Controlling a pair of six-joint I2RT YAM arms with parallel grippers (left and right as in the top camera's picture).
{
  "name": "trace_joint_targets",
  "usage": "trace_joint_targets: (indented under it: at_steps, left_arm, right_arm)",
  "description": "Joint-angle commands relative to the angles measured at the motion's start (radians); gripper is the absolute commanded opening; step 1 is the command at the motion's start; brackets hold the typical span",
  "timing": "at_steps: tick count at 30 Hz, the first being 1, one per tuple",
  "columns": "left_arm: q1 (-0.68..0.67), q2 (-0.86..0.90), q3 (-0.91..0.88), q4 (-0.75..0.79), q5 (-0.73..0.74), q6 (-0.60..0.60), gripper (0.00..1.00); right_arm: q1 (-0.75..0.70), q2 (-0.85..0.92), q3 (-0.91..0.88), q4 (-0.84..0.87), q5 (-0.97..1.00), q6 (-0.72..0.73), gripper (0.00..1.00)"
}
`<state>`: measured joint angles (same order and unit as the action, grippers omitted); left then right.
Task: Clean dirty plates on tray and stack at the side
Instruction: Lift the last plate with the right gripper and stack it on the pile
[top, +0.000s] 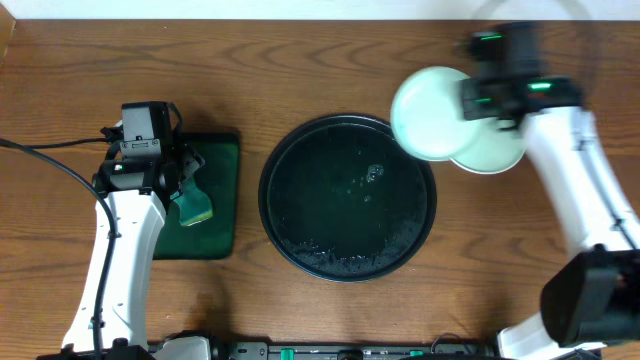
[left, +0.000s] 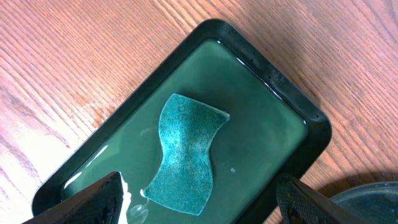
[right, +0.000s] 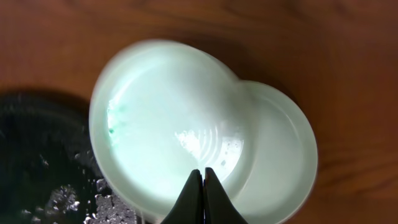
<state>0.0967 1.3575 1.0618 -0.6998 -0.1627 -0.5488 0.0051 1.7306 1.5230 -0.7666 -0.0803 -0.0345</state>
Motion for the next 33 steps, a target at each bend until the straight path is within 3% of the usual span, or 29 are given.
trace_joint_targets:
  at_steps: [1,8,17,21,26,33]
  left_arm:
    - [0.005,0.001,0.023,-0.003,-0.005,0.006,0.79]
    - [0.005,0.001,0.022,-0.003,-0.005,0.006,0.80]
    - [0.005,0.001,0.022,-0.003,-0.006,0.006,0.79]
    - [0.005,0.000,0.023,0.010,-0.006,0.006,0.80]
    - [0.005,0.000,0.023,0.020,-0.034,0.006,0.80]
    - [0.005,0.000,0.022,0.003,-0.040,0.010,0.80]
  right_arm:
    - [-0.130,0.013,-0.037,-0.003,-0.306,0.048,0.01]
    - [-0.263,0.024,-0.139,0.071,-0.341,0.038,0.01]
    - [-0.237,0.024,-0.171,0.102,-0.329,0.049,0.02]
    - [-0.219,0.024,-0.204,0.136,-0.065,0.224,0.01]
    - [-0.219,0.023,-0.240,0.125,-0.140,0.243,0.01]
    - [-0.189,-0.174,-0.243,-0.036,-0.216,0.247,0.25]
